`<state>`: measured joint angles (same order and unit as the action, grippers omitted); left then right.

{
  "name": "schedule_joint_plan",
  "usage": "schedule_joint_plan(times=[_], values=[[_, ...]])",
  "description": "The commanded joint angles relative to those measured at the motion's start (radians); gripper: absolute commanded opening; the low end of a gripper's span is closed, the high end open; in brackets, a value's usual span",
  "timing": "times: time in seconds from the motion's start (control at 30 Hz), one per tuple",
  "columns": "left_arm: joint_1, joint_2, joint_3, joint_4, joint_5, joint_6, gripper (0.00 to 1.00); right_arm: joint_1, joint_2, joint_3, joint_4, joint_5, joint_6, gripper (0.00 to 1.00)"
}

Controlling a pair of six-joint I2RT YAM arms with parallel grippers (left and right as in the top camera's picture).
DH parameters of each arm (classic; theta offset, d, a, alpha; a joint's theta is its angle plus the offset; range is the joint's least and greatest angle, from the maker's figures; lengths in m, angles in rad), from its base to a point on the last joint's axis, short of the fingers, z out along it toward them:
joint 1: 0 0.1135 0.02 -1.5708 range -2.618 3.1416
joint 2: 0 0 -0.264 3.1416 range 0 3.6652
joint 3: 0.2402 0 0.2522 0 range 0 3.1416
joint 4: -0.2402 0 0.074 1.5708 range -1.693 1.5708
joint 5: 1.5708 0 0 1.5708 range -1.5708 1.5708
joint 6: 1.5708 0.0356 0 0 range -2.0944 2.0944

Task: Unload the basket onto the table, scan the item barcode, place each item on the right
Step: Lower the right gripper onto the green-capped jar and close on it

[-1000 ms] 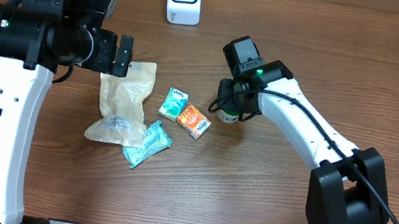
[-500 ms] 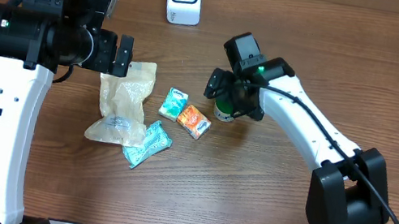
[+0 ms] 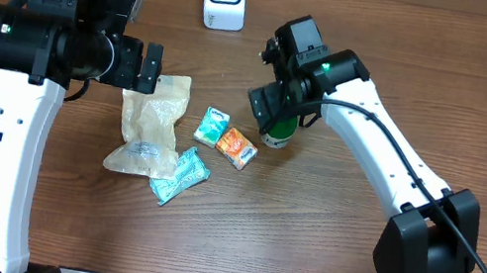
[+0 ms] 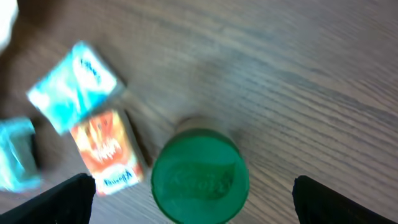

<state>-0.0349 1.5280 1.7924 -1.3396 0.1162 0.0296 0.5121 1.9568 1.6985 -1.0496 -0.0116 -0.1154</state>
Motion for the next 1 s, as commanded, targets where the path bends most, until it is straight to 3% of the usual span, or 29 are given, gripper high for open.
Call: schedule_joint_plan(times=[0.0, 0.3, 0.47, 0.57, 0.83, 0.97], values=[[0.002, 0.002, 0.016, 0.002, 0.007, 0.016, 1.00, 0.003, -0.003, -0.052, -0.001, -0.021, -0.178, 1.00], [0.002, 0.003, 0.016, 0.002, 0.007, 0.016, 1.00, 0.003, 0.064, -0.076, 0.031, -0.035, -0.260, 0.98], [0.002, 0.002, 0.016, 0.002, 0.007, 0.016, 1.00, 0.000, 0.099, -0.076, 0.043, -0.005, -0.252, 0.90], [0.002, 0.002, 0.016, 0.002, 0.007, 0.016, 1.00, -0.016, 0.101, -0.076, 0.042, -0.004, -0.247, 0.78], [0.002, 0.002, 0.016, 0.001, 0.007, 0.016, 0.99, -0.050, 0.101, -0.068, 0.049, 0.002, -0.032, 0.58], [0.002, 0.002, 0.016, 0.002, 0.007, 0.016, 1.00, -0.050, 0.098, -0.062, 0.040, 0.002, 0.119, 0.58]])
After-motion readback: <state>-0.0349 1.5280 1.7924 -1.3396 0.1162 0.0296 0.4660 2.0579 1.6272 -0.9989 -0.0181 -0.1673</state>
